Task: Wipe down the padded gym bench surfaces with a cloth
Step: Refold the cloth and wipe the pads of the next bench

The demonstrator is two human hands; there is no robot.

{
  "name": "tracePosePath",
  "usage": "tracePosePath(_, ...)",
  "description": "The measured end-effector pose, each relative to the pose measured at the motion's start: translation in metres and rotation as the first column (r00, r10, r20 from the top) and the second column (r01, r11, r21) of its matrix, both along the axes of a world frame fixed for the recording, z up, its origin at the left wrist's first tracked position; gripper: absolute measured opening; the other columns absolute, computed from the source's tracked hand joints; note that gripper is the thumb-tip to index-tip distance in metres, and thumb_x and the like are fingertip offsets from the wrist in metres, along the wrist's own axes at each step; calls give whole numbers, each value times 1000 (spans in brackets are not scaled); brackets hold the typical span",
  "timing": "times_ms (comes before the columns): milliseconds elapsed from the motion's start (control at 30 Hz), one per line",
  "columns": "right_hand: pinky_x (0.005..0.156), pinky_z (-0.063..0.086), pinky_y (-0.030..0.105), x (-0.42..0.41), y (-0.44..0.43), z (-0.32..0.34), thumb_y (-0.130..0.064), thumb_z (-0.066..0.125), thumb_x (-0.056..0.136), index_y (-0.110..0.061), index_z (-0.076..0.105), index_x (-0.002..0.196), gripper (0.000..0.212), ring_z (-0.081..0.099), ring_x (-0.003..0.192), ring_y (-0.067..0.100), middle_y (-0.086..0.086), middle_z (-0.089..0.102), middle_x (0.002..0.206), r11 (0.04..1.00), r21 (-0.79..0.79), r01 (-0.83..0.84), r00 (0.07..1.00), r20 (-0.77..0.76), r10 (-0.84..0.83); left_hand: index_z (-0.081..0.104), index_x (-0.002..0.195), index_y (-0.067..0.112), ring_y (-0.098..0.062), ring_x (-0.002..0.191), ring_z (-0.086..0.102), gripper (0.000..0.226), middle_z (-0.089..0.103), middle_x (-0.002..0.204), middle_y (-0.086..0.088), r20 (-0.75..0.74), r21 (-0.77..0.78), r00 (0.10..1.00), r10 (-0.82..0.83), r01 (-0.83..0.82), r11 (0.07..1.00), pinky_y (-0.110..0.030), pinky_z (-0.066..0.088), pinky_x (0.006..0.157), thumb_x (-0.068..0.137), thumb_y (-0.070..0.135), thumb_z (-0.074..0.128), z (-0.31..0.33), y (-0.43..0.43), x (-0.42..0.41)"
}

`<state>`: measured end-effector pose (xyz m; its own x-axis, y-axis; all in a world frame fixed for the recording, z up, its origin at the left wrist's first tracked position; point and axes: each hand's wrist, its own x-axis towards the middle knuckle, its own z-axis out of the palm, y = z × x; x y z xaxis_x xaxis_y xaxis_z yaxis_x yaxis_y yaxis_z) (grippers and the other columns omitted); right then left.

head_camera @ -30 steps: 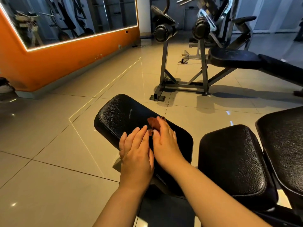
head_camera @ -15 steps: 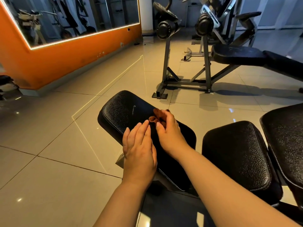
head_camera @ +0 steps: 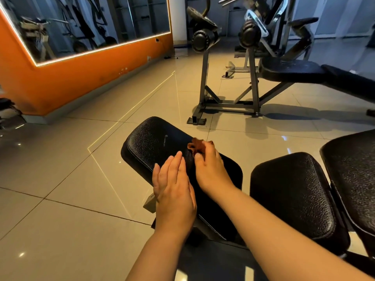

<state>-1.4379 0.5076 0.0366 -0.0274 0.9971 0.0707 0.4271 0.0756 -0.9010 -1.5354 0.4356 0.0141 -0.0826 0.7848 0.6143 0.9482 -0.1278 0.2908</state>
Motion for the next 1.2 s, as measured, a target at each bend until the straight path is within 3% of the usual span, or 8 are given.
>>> tracePosePath(167,120,30,45,0,3,4,-29,43,103,-40,39,146,45,33,144,18,-7,40,154,960,138,-244,969,13,245,50,143,6,-24,144,34,59,46,150,-6,2,-4,998,68,-68,998,-42,2,124,87,22,39,1,2,6)
tracePosePath(367,115,35,48,16,12,-12,-25,38,105,-29,35,148,43,35,140,24,0,40,151,964,-106,244,969,-1,-245,52,140,4,-26,141,38,60,47,149,-9,-60,-2,995,79,-79,997,-47,11,122,85,21,38,0,3,5)
tracePosePath(567,119,30,42,-8,-2,3,-24,40,105,-36,38,147,44,30,143,16,-7,36,155,985,116,-127,992,-12,129,50,142,5,-26,144,33,61,46,150,-9,-66,-54,995,71,-75,996,-46,8,123,86,26,37,1,4,5)
tracePosePath(767,115,35,48,18,-3,-24,-28,39,104,-33,37,146,42,37,140,23,-4,41,151,966,-70,249,967,-35,-252,48,143,5,-28,142,38,62,44,151,-9,-110,-51,992,59,-65,997,-48,10,122,85,23,34,1,4,1)
tracePosePath(900,114,33,31,4,-57,-26,-21,42,103,-38,41,143,43,33,140,9,-12,40,150,990,121,65,998,-20,-63,46,144,6,-26,144,35,63,43,152,-8,-87,-78,994,70,-76,994,-47,7,123,86,25,32,1,3,3)
tracePosePath(1000,115,34,40,18,-10,-27,-24,41,102,-38,42,141,41,37,138,15,-10,44,147,993,118,-8,997,73,0,49,142,5,-27,142,37,62,45,150,-8,-82,-57,995,64,-69,996,-48,9,123,85,25,33,3,3,3)
tracePosePath(1133,112,38,45,46,11,-35,-25,38,105,-27,38,146,41,44,134,27,1,43,146,931,-183,315,935,-110,-338,52,140,5,-28,140,40,61,48,148,-8,-99,-29,994,53,-56,998,-47,9,123,86,26,34,2,1,1)
tracePosePath(1200,112,37,46,34,-22,-40,-26,35,106,-26,33,151,45,40,137,26,1,37,153,906,-185,380,919,-35,-392,51,141,5,-28,141,39,62,47,149,-9,-96,-39,994,50,-54,998,-47,9,123,85,26,33,2,2,2)
